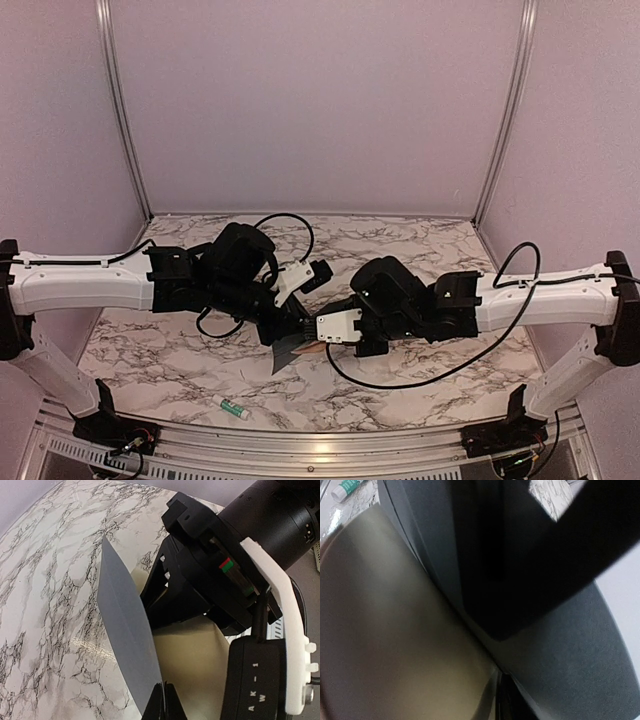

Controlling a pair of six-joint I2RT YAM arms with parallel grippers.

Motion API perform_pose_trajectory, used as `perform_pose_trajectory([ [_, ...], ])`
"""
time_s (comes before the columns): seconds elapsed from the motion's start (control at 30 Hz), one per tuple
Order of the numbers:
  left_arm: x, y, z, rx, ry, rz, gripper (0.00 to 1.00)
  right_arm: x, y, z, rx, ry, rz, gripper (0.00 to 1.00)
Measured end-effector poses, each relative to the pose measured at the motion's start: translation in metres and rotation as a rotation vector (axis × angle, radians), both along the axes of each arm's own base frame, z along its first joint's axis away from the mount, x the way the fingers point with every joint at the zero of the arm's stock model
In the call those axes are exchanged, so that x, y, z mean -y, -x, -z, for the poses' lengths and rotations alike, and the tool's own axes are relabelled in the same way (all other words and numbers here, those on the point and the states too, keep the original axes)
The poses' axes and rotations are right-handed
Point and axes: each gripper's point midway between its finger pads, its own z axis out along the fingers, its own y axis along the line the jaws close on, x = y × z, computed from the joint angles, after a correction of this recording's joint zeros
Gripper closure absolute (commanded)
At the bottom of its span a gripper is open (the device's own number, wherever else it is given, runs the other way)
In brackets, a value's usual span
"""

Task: Place the letter into the envelope and seal it

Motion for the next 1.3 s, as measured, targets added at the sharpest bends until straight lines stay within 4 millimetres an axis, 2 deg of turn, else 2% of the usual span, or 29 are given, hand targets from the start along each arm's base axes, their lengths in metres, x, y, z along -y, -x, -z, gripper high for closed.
perform_pose_trajectory([
  [0.07,0.0,-0.001,0.0,0.003,0.0,-0.003,1.0,0.001,0.001,0.001,-0.009,0.001,0.008,0.51],
  [0.13,0.0,-0.003,0.0,0.01,0.0,-0.01,1.0,0.003,0.001,0.001,-0.018,0.002,0.015,0.45],
  [0.2,0.0,-0.005,-0.001,0.018,0.001,-0.018,1.0,0.005,0.003,-0.003,-0.02,-0.008,0.017,0.24],
  [0.27,0.0,-0.007,-0.002,0.026,0.002,-0.027,1.0,0.007,0.004,-0.013,-0.011,-0.034,0.016,0.21],
  [0.47,0.0,-0.009,-0.002,0.026,0.004,-0.038,1.0,0.022,0.012,-0.058,0.056,-0.19,0.012,0.2],
  [0.57,0.0,-0.009,-0.003,0.017,0.009,-0.038,1.0,0.029,0.018,-0.067,0.075,-0.256,-0.002,0.21],
  [0.73,0.001,-0.008,-0.005,-0.001,0.028,-0.023,1.0,0.038,0.032,-0.062,0.073,-0.326,-0.048,0.28],
  [0.83,0.003,-0.007,-0.007,-0.007,0.042,-0.011,1.0,0.04,0.04,-0.063,0.064,-0.363,-0.079,0.29],
  [1.07,0.005,-0.001,-0.01,-0.033,0.06,0.019,1.0,0.032,0.046,-0.075,0.066,-0.43,-0.131,0.3],
  [1.3,0.007,0.004,-0.011,-0.05,0.07,0.043,1.0,0.019,0.043,-0.051,0.051,-0.368,-0.152,0.35],
])
